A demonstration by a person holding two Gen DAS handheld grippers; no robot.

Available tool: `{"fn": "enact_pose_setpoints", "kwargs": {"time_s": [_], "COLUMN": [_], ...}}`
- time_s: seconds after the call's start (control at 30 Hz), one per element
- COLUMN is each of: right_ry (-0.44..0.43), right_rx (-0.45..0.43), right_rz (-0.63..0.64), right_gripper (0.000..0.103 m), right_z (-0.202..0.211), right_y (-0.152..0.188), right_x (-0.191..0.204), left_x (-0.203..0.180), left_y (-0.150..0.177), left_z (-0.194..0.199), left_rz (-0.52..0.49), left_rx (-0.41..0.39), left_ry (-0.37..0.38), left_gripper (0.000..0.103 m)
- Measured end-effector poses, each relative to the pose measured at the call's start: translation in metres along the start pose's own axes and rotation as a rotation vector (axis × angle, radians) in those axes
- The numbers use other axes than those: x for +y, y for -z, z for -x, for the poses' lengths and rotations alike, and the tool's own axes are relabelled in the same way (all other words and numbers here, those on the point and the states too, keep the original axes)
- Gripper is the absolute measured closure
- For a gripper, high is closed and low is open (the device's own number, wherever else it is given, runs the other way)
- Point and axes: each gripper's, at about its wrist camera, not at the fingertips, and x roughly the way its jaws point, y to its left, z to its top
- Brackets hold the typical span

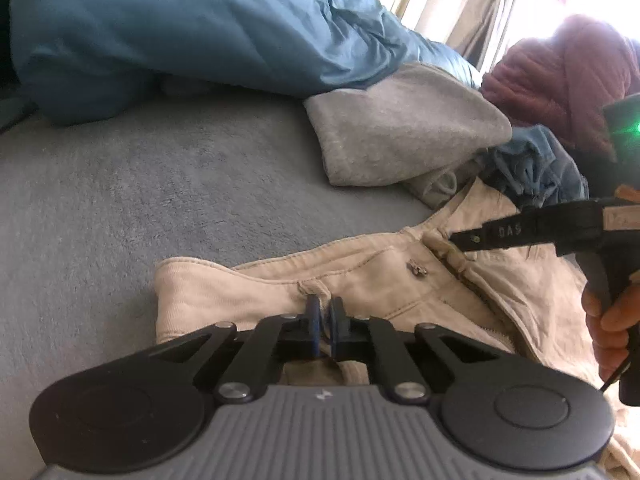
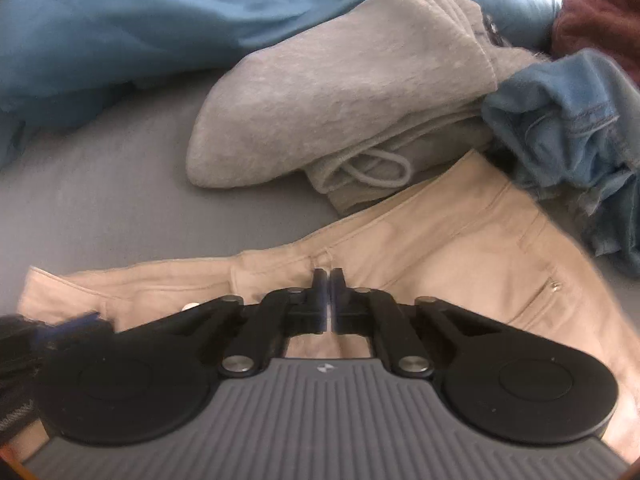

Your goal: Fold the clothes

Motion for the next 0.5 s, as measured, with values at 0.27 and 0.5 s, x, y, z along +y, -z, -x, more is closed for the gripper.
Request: {"fn": "enact_pose_setpoints", "kwargs": {"time_s": [0.27, 0.5], "right_ry": [0.003, -0.005], "right_rx": [-0.071, -0.133], "right_rz": [0.004, -0.015], "right_gripper": [0.103, 0.103], "right_z": [0.006, 0.011], "right_y": [-0.008, -0.018], "right_x": [0.001, 0.000], "left_x": [0.008, 0.011], "left_y": [-0.002, -0.005], "left_z": [0.006, 0.005], "left_rz": [0.056, 0.078], "left_rx": [-0.046, -0.068], "left_ry": [0.004, 0.019], "left_gripper": [0.099, 0.099]}}
